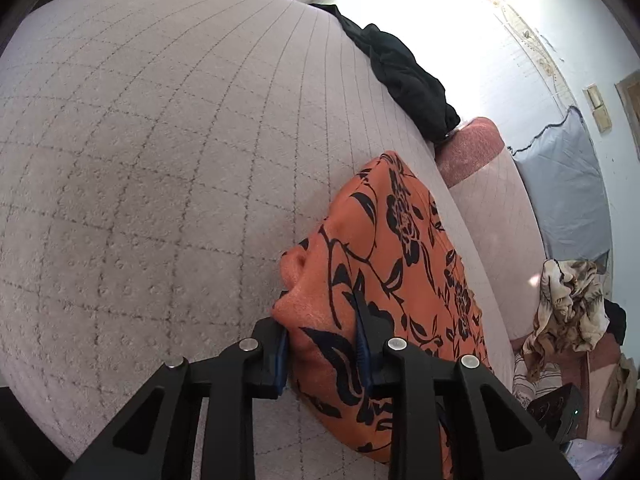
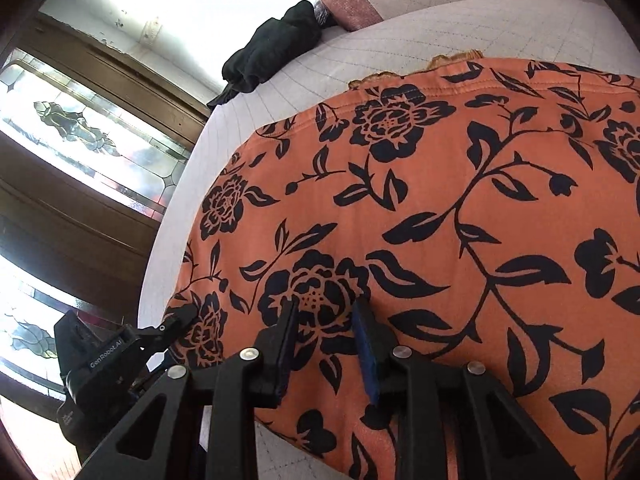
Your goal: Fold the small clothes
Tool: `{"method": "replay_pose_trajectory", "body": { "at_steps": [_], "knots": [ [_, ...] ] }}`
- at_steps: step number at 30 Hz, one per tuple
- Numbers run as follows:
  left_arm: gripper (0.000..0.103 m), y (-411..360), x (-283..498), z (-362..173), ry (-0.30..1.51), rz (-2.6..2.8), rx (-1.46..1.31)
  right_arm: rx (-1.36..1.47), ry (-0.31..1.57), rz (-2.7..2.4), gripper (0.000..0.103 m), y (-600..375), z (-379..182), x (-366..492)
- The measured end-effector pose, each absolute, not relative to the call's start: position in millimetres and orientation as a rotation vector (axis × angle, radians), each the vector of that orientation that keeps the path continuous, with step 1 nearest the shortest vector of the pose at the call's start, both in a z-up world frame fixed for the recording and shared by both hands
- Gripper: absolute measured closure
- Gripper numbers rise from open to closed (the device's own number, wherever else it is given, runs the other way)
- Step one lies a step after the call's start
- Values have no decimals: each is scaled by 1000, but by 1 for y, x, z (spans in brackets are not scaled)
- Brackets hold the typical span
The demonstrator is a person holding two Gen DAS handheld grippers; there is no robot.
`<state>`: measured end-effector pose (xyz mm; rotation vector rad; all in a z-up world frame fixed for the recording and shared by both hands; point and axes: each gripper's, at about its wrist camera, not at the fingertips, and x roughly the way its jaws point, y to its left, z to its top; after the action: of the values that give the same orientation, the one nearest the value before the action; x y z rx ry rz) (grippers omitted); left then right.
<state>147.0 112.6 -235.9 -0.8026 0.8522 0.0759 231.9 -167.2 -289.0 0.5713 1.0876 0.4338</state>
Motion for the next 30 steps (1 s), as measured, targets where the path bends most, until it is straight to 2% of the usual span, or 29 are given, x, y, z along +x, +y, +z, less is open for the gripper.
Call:
{"method": "replay_pose_trajectory", "body": {
  "at_steps": [4,9,10,11,12,17,26,28,29,30],
  "knots": [
    [78,88,146,-210,772,33,-610,561,1169,429,72,-166,-281,243],
    [79,42,140,-185,682,-38,-364,449,1227,391,67,-162,-247,269],
    [79,30,138,-181,665,-51,-304,439,1230,403,63,-162,-239,276],
    [79,20,137,-179,651,-69,-258,437,1232,415,41,-161,-231,282],
    [80,11,134,-177,640,-93,-225,444,1223,422,26,-161,-223,288],
    [80,-25,125,-174,618,-186,-104,490,1164,494,26,-152,-189,321],
    [80,-54,114,-182,616,-253,32,320,1173,428,26,-116,-191,355],
    [80,-60,112,-185,614,-268,63,271,1163,409,34,-120,-194,355],
    [80,-62,111,-186,616,-281,78,235,1149,409,63,-123,-195,353],
    [81,-65,110,-188,621,-303,88,197,1141,402,83,-127,-196,351]
  ]
}}
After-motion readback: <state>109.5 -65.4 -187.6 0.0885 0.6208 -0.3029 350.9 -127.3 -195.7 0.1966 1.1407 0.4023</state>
